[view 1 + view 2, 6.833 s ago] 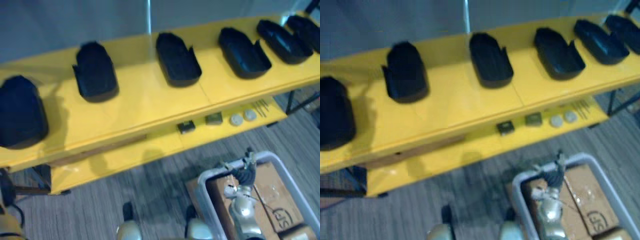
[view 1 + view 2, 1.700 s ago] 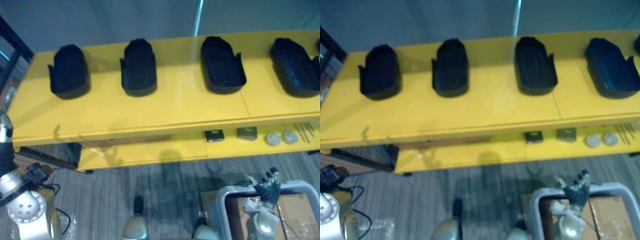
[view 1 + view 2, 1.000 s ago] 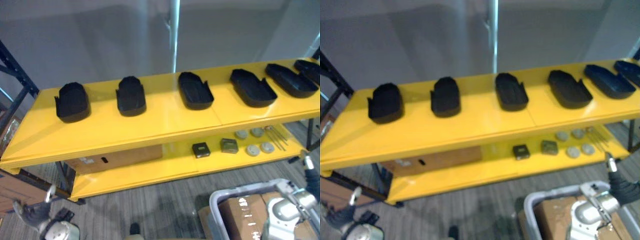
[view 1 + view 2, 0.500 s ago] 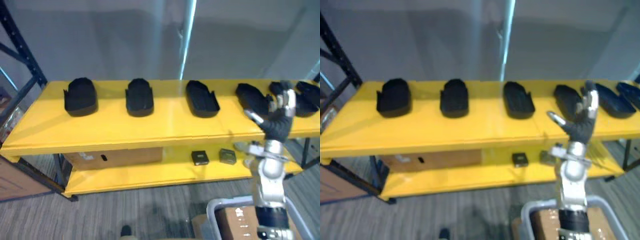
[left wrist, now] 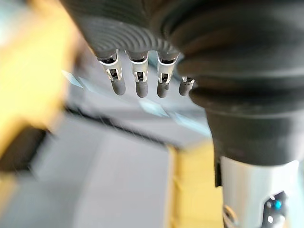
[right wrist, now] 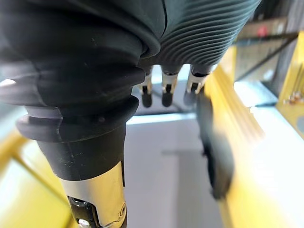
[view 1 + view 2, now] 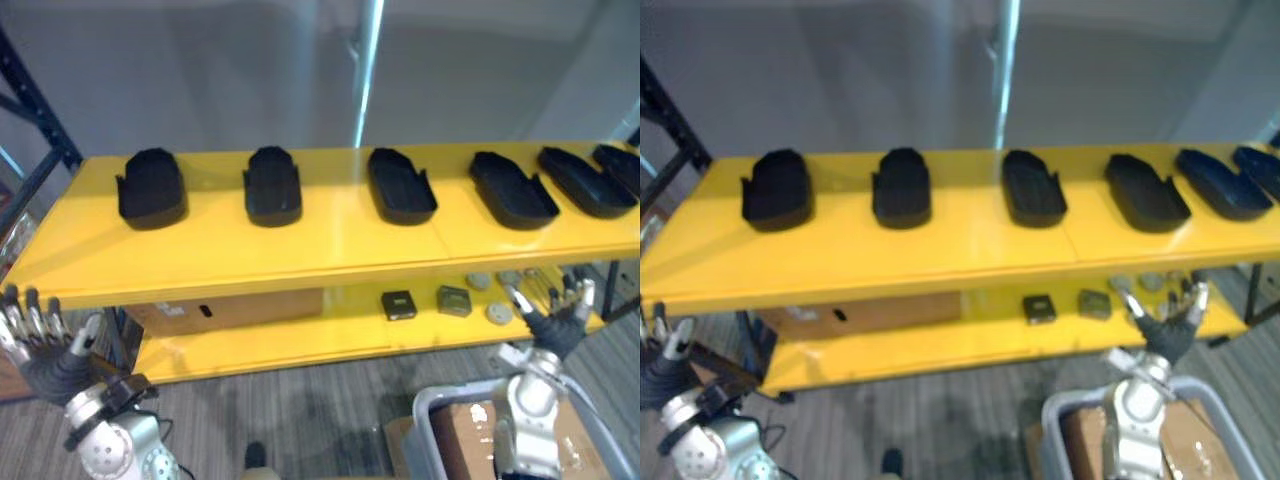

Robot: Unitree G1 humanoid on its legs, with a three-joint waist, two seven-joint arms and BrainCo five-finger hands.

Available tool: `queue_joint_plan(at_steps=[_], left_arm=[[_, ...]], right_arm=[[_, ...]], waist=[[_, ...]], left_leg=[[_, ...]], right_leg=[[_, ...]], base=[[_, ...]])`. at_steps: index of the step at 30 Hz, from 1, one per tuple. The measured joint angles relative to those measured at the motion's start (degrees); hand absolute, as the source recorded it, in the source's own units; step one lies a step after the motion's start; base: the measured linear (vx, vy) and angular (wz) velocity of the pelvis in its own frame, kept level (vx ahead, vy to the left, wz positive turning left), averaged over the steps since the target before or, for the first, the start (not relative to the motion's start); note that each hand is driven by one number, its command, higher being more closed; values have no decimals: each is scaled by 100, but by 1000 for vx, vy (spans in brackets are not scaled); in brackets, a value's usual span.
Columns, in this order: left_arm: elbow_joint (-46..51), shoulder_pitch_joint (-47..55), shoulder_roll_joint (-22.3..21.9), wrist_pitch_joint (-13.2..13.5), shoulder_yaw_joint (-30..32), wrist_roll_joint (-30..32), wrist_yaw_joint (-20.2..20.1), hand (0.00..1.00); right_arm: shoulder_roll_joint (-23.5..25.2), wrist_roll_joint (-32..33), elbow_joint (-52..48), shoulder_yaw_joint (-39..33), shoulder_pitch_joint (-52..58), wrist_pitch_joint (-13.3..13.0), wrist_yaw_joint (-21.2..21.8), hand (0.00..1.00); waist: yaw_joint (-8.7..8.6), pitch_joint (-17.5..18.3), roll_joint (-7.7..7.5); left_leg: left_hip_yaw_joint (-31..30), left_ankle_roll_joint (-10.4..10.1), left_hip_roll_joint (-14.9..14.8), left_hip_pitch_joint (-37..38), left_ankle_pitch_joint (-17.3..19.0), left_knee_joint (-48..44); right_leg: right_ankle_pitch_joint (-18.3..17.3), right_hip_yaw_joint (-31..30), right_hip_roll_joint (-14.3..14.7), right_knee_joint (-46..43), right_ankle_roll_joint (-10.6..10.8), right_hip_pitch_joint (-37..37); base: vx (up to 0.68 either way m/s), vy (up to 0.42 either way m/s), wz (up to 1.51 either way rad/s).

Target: Walk over and take plastic housings, then place them on the shelf

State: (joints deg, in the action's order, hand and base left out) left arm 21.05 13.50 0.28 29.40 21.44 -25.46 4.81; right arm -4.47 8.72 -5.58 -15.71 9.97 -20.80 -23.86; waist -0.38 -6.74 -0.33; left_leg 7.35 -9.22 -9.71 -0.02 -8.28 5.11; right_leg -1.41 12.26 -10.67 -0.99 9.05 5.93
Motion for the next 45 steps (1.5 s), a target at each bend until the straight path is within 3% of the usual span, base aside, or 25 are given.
queue_joint_plan(at_steps=[7, 11, 13, 14, 16, 21, 23, 29, 36, 39, 45], left_arm=[[-673, -931, 1082, -1249, -225, -175, -60, 0], [-1557, -1290, 1424, -1607, -430, -172, 101, 0], [-1971, -1532, 1567, -1650, -457, -170, 204, 0], [-2844, -2105, 1879, -1629, -489, -238, 489, 0], [-3452, -2571, 2132, -1602, -551, -416, 694, 0], [-4838, -3851, 2955, -1571, -838, -663, 1198, 0], [-4990, -4117, 3152, -1579, -920, -838, 1311, 0], [-5272, -4809, 3534, -1602, -966, -926, 1713, 0], [-5635, -5078, 3923, -1961, -1091, -1060, 2145, 0], [-5679, -5270, 4154, -1955, -1083, -1058, 2601, 0], [-5818, -5530, 4250, -1953, -1019, -1054, 3029, 0]], right_arm=[[57, 17, 539, 148, 307, 383, 611, 0], [-53, 176, 918, 244, 431, 461, 992, 0], [-146, 168, 919, 270, 455, 477, 1086, 0], [-480, 165, 1007, 471, 400, 479, 1155, 0], [-734, 159, 1149, 597, 305, 479, 1205, 0], [-1217, 183, 1355, 748, -90, 474, 1262, 0], [-1272, 185, 1357, 753, -172, 471, 1260, 0], [-1477, 256, 1356, 950, -241, 432, 1269, 0], [-1501, 291, 1347, 1149, -239, 342, 1265, 0], [-1501, 296, 1347, 1186, -240, 340, 1244, 0], [-1499, 295, 1348, 1291, -238, 311, 1149, 0]], waist=[[-76, -16, 16], [-222, -44, 53], [-273, -78, 88], [-353, -155, 110], [-376, -230, 112], [-587, -578, -42], [-677, -624, -77], [-711, -967, -55], [-696, -1197, -90], [-677, -1328, -108], [-660, -1367, -147]], left_leg=[[357, -2, -49, 65, 11, -1], [570, 1, -49, 83, 17, -2], [630, 1, -50, 73, 26, -2], [767, -20, -55, 22, 74, -1], [851, -19, -53, -51, 71, -1], [1076, 19, -48, -131, 13, -13], [1101, 20, -46, -188, 12, -33], [1211, 19, -56, -181, 13, -36], [1222, 19, -62, -202, 14, -37], [1213, 19, -63, -204, 14, -37], [1200, 17, -68, -207, 16, -39]], right_leg=[[102, -355, 13, -14, -15, -194], [172, -589, 8, -35, 14, -357], [174, -656, 7, -46, 2, -417], [172, -824, 8, -85, 22, -618], [194, -939, 7, -129, 32, -785], [377, -1222, 21, -192, 64, -1036], [379, -1242, 23, -206, 63, -1106], [377, -1390, 49, -274, 62, -1215], [221, -1432, 60, -595, 72, -1399], [188, -1428, 61, -662, 61, -1422], [106, -1408, 61, -761, 74, -1450]], base=[[-13, 5, -27], [-2, 10, -26], [-51, 18, -27], [-68, 18, -29], [-38, 16, -30], [13, 6, -24], [40, 2, -6], [17, 0, -9], [-15, -2, -1], [-2, -2, 1], [21, -3, 2]])
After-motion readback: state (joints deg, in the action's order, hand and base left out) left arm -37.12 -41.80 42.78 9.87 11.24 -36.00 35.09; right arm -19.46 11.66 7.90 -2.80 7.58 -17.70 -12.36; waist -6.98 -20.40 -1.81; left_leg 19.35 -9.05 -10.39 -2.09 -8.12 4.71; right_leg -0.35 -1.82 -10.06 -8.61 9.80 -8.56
